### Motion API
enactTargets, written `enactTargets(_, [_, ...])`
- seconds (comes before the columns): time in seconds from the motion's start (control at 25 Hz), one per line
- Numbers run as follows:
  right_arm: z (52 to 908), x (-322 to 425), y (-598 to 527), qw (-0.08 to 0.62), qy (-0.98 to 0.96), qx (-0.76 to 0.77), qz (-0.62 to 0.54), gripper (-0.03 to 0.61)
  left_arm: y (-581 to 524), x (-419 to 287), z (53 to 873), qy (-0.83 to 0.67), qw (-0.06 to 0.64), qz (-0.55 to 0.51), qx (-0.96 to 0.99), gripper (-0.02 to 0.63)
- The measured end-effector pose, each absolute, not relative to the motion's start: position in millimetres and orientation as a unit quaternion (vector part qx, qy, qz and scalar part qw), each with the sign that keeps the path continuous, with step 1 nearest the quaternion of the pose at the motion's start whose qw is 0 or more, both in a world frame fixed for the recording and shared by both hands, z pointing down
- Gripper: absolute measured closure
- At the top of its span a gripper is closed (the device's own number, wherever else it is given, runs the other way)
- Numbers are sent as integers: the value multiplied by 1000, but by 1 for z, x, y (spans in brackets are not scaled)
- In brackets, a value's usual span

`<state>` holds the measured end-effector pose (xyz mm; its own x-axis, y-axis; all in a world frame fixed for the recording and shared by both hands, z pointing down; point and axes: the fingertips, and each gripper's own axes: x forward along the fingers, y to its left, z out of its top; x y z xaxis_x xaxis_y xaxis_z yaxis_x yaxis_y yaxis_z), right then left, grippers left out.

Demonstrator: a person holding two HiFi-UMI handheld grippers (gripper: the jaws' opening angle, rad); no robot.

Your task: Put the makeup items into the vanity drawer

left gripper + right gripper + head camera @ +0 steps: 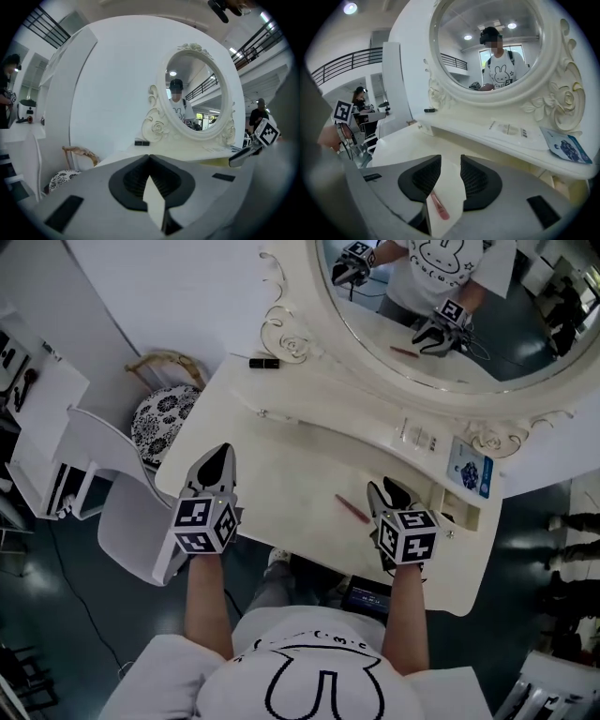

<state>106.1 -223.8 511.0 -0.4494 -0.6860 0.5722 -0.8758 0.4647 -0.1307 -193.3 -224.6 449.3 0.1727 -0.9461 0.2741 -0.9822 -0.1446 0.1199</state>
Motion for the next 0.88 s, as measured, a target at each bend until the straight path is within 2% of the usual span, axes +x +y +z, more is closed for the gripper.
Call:
enactTargets(0.52, [546,27,-209,292,-880,321,193,459,-112,-259,485,-757,183,50,626,606])
enactTargets(0.88, [579,26,-189,355,-879,265,177,459,-63,-257,513,-790,213,38,574,606])
